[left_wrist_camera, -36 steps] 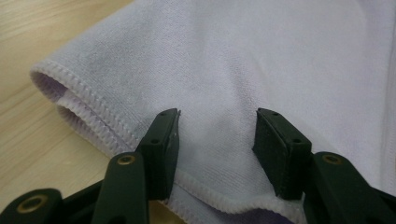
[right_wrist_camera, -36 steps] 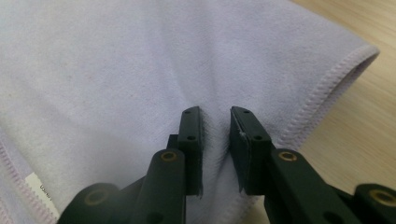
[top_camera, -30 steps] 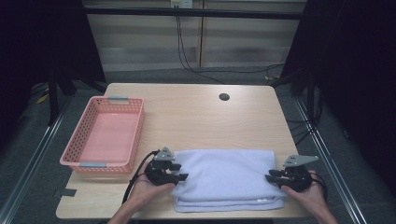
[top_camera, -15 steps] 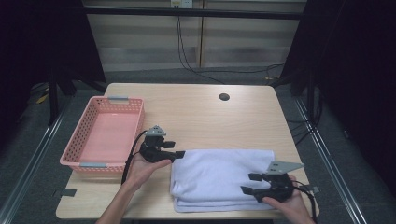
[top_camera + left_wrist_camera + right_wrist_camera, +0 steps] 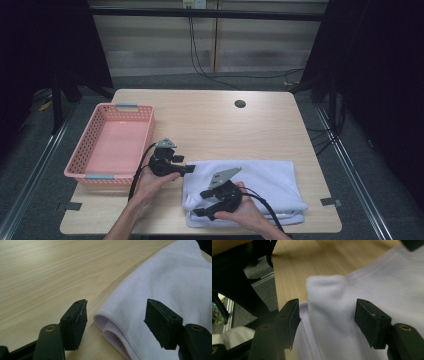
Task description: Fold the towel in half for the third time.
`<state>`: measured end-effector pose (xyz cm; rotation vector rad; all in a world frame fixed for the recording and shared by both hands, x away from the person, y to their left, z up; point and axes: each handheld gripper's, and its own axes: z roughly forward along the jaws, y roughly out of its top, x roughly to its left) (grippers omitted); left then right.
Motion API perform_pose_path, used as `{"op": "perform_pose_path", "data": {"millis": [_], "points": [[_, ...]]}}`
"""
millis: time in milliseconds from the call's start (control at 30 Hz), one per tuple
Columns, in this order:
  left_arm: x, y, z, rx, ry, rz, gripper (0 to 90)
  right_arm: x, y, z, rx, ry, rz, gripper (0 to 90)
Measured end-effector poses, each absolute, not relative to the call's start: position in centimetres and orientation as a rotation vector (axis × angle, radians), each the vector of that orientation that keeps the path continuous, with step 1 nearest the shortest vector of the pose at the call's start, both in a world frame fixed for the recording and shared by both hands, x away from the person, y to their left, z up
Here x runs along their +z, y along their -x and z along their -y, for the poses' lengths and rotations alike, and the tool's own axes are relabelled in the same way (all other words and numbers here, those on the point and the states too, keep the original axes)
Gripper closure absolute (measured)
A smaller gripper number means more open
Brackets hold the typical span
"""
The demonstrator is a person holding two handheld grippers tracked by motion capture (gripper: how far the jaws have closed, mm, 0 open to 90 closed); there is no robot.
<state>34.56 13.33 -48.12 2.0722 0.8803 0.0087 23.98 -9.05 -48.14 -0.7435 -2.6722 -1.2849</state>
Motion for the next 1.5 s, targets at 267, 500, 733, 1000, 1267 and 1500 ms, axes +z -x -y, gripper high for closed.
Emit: {"op": "perform_pose_path", "data": {"millis": [267, 500, 733, 1000, 1267, 1500], "points": [[-48.3, -34.8, -13.8, 0.009, -2.061, -0.912, 33.7, -49.6, -22.6, 7.1, -1.232, 0.646, 2.716, 30.1], [-48.6, -34.8, -13.6, 0.012, -2.065, -0.94, 33.1, -50.2, -21.2, 7.0, -1.296, 0.543, 2.85, 29.7], [-49.4, -35.1, -14.0, 0.02, -2.08, -0.988, 33.1, -50.3, -20.4, 6.6, -1.279, 0.47, 2.977, 31.4], [-50.1, -35.2, -13.6, 0.03, -2.099, -0.968, 30.2, -50.0, -20.9, 6.9, -1.283, 0.562, 3.01, 61.3], [-50.0, -34.6, -12.1, -0.031, -2.152, -0.872, 63.6, -49.9, -21.5, 8.1, -1.358, 0.694, 2.861, 77.2], [-49.6, -35.0, -12.4, -0.132, -2.014, -0.912, 81.3, -48.8, -22.2, 8.7, -1.385, 0.777, 2.762, 78.9]]}}
